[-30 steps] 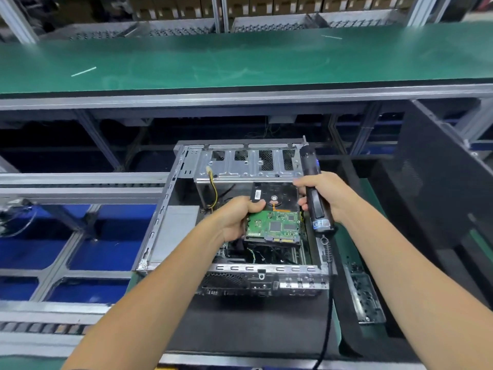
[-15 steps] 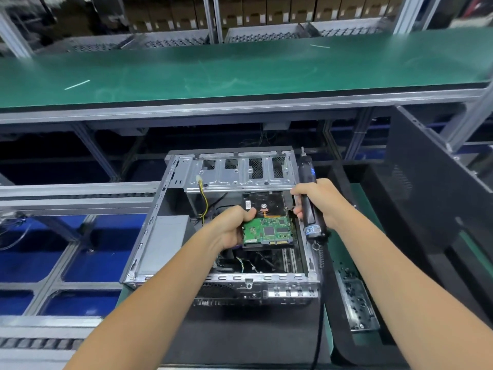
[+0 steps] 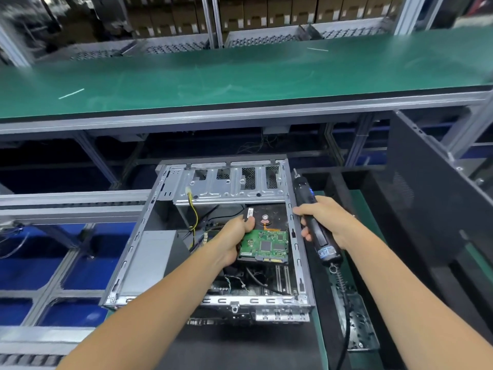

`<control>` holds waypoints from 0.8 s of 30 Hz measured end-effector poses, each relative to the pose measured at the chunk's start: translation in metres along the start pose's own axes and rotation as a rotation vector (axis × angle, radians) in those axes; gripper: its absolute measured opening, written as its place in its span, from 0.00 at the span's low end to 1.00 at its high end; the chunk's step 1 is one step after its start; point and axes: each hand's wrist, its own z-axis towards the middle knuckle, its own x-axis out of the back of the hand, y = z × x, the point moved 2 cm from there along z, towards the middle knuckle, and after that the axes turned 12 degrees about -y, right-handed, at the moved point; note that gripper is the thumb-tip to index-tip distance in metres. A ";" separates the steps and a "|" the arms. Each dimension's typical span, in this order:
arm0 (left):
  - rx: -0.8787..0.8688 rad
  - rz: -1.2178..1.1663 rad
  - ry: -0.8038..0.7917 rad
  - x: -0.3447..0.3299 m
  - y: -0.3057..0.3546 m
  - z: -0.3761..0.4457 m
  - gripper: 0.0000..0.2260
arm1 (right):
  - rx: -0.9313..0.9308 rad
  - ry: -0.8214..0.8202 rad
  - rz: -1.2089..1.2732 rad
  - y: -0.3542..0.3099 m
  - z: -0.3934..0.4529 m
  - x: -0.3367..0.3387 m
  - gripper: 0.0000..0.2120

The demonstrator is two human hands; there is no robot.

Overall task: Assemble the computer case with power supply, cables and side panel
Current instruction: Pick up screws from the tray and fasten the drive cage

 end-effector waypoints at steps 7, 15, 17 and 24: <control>-0.001 -0.004 0.115 0.018 -0.009 0.015 0.17 | 0.007 -0.019 -0.109 -0.010 0.002 -0.006 0.10; -0.069 -0.068 0.133 0.023 -0.003 0.022 0.26 | -0.011 -0.020 -0.124 -0.013 0.002 -0.006 0.10; -0.076 -0.075 0.118 0.022 -0.002 0.023 0.26 | -0.014 -0.020 -0.133 -0.014 0.002 -0.007 0.10; -0.061 -0.083 0.034 0.018 0.000 0.024 0.33 | -0.011 -0.012 -0.144 -0.020 -0.003 -0.010 0.11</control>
